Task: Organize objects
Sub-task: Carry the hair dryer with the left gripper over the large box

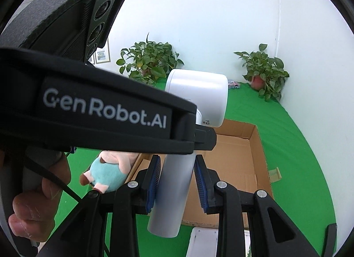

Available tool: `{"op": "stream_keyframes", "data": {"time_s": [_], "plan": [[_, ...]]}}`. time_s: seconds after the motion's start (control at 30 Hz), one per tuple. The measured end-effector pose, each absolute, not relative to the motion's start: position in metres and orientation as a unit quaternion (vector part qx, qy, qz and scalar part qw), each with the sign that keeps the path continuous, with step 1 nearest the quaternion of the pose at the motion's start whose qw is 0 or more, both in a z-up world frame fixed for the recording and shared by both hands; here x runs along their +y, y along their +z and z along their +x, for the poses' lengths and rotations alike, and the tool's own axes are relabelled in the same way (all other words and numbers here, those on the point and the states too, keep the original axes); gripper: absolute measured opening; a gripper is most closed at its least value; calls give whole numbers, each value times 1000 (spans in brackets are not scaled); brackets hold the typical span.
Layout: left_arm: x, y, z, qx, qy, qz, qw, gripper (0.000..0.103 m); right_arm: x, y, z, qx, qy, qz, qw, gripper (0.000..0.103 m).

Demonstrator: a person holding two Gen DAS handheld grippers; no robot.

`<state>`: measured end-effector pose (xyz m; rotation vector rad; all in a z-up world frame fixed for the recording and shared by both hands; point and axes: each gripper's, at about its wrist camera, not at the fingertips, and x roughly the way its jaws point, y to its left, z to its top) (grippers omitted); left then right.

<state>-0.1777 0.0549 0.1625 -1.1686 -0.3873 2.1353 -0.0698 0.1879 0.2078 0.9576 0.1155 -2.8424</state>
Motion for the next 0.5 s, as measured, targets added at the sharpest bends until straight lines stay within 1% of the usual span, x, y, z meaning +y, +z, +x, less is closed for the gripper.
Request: {"op": "stream_keyframes", "data": {"time_s": [0.13, 0.2, 0.3, 0.4, 0.5], "plan": [[55, 144, -200, -154, 808, -468, 323, 31, 179, 197, -101, 34, -937, 339, 77, 29], [55, 133, -208, -155, 804, -478, 319, 31, 182, 184, -78, 30, -933, 350, 81, 29], [56, 109, -221, -160, 794, -497, 312, 31, 180, 166, -94, 24, -925, 369, 87, 29], [59, 84, -232, -162, 784, -516, 303, 31, 184, 143, -103, 14, -916, 391, 93, 29], [61, 57, -243, -161, 774, -538, 294, 31, 171, 101, -123, 1, -908, 408, 97, 29]]}}
